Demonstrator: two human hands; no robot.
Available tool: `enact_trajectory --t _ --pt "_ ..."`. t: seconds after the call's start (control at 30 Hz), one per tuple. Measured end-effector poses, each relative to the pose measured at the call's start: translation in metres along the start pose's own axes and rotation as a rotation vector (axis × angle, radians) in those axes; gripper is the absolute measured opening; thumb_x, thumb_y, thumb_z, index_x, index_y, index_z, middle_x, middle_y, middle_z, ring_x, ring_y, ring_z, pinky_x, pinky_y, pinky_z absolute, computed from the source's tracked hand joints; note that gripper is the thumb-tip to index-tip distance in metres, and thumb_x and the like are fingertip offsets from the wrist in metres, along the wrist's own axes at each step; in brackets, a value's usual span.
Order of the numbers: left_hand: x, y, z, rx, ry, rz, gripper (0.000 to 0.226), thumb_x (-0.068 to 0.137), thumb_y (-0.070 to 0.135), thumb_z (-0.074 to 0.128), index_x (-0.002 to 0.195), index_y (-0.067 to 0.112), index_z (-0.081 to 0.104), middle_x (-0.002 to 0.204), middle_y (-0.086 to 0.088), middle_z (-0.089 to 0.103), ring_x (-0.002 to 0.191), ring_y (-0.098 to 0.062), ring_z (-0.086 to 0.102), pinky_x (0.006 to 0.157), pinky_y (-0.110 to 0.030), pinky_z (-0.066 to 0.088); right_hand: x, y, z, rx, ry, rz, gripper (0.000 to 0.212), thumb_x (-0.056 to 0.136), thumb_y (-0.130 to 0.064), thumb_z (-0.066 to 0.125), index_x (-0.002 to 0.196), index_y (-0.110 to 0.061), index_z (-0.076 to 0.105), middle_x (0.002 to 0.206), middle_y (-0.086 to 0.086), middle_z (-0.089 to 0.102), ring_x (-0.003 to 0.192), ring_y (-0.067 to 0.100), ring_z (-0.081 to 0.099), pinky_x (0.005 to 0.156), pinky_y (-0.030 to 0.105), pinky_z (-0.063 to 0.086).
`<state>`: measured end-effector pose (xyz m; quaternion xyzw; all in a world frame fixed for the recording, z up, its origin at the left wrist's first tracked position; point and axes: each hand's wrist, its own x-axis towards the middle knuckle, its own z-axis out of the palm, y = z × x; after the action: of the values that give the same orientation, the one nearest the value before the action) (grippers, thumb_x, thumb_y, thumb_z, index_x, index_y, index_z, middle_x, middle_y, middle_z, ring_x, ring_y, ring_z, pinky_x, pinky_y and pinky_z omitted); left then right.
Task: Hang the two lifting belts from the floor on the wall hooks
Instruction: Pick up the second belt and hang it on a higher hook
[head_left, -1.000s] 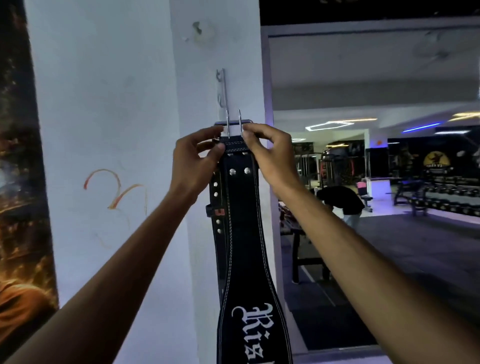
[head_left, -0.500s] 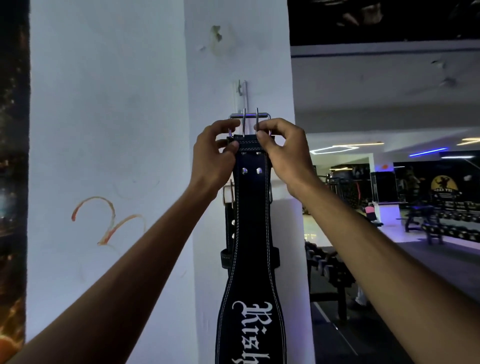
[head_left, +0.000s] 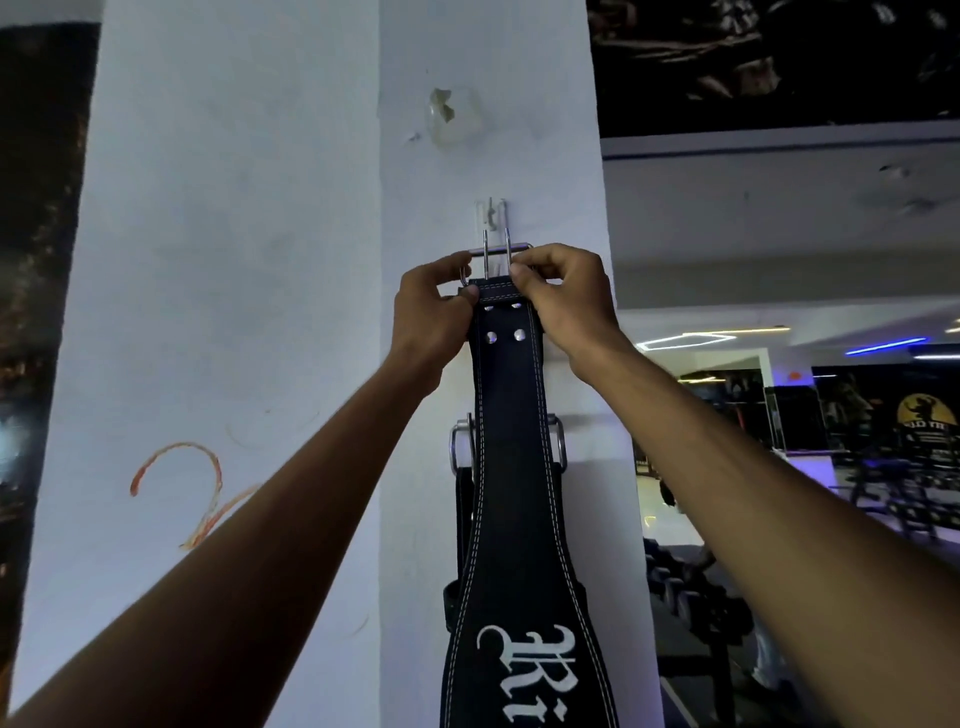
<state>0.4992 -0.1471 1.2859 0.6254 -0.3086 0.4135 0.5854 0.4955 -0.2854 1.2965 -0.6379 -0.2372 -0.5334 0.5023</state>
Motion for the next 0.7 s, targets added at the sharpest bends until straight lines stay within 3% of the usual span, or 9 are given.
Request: enact_trajectory --t 0.07,0.23,0.47,0.7 --pt "0.0 -0.006 0.0 -0.006 0.001 -0.036 0.04 0.093 0.006 0.059 0.133 0.007 0.062 0.136 -0.01 0.063 0.105 -0.028 0.07 0.086 -0.046 0.062 0.0 0.007 0.004 -0.002 -0.022 0.037 0.013 0.089 -0.02 0.069 0.098 -0.013 0.075 0.095 0.001 0.073 0.093 0.015 0.067 0.089 0.037 0.056" --pt "-0.006 -0.021 -0.004 -0.036 -0.029 -0.064 0.038 0.096 0.001 0.06 0.134 0.003 0.06 0.132 -0.012 0.065 0.083 -0.017 0.07 0.06 -0.024 0.059 -0.012 0.02 0.007 0.031 -0.002 0.03 0.012 0.089 -0.022 0.07 0.095 -0.013 0.075 0.096 0.002 0.074 0.092 0.012 0.067 0.083 0.028 0.055" --pt "-0.013 -0.017 -0.009 -0.078 -0.052 -0.04 0.034 0.096 0.001 0.062 0.13 0.006 0.063 0.118 -0.007 0.067 0.072 -0.007 0.068 0.061 -0.024 0.062 -0.015 0.024 0.006 0.067 0.007 0.017 0.01 0.09 -0.019 0.069 0.096 -0.012 0.073 0.098 0.001 0.073 0.094 0.01 0.067 0.079 0.018 0.05" --pt "-0.011 -0.017 -0.009 -0.062 -0.04 -0.042 0.048 0.095 0.002 0.064 0.141 0.004 0.054 0.125 -0.009 0.066 0.075 -0.009 0.066 0.057 -0.019 0.058 -0.017 0.025 0.007 0.077 0.021 0.036 0.009 0.088 -0.02 0.07 0.094 -0.013 0.073 0.094 0.002 0.074 0.092 0.014 0.069 0.086 0.032 0.057"
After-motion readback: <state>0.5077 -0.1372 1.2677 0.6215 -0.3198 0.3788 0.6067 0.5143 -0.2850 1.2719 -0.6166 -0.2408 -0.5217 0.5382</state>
